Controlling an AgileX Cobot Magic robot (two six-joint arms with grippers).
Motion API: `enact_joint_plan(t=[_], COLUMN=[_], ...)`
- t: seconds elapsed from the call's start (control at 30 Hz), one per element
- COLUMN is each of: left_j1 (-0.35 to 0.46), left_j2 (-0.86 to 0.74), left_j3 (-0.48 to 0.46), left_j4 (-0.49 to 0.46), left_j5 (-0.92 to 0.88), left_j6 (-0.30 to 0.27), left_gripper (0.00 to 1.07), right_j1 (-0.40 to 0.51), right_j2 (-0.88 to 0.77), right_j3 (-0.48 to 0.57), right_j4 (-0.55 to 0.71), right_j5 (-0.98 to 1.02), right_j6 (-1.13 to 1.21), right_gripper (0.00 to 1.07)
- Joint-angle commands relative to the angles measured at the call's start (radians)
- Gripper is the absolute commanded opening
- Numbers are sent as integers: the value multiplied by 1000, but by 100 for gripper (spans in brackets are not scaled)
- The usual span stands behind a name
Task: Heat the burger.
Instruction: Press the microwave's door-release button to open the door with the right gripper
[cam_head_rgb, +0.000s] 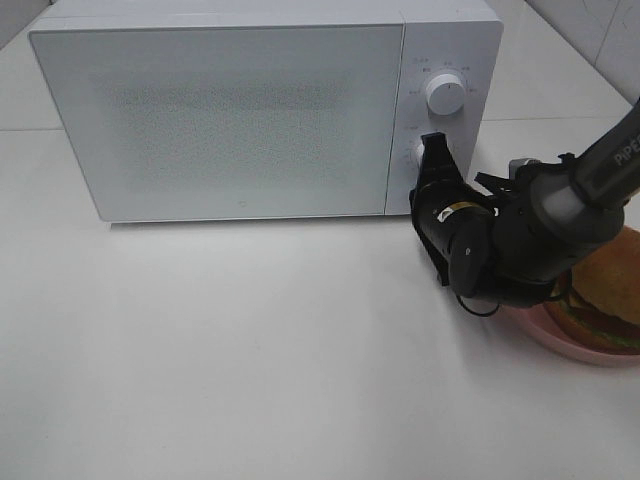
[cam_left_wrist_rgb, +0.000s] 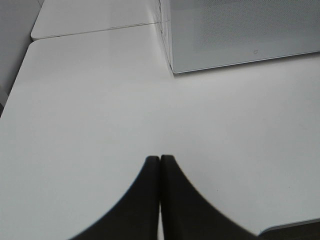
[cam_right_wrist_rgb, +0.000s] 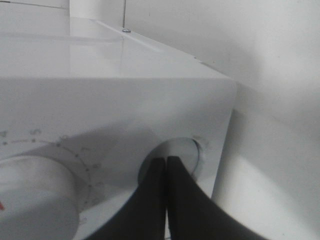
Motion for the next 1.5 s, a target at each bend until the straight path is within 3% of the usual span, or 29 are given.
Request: enact_joint_plan(t=[0.03, 0.53, 0.7, 1.0, 1.33, 1.5], left_j1=[-1, -1, -1, -1, -1, -1], left_j2=[-27, -27, -27, -27, -24, -24], left_j3=[3, 3, 3, 3, 3, 3], left_j4=[1, 1, 1, 1, 1, 1], left_j5=[-14, -14, -14, -14, -14, -14], left_j6=[0, 0, 0, 0, 0, 0], left_gripper=[0, 0, 0, 0, 0, 0], right_j1=[-2, -28, -73, -71, -69, -69], right_j2=[-5, -5, -5, -11, -101, -175], right_j3=[-60, -116, -119, -112, 4, 102], right_j4=[-33, -12, -101, -149, -149, -264], right_j5=[-74, -35, -34, -12, 86, 126], right_j6=[2, -46, -14, 48, 56, 79], right_gripper=[0, 0, 0, 0, 0, 1])
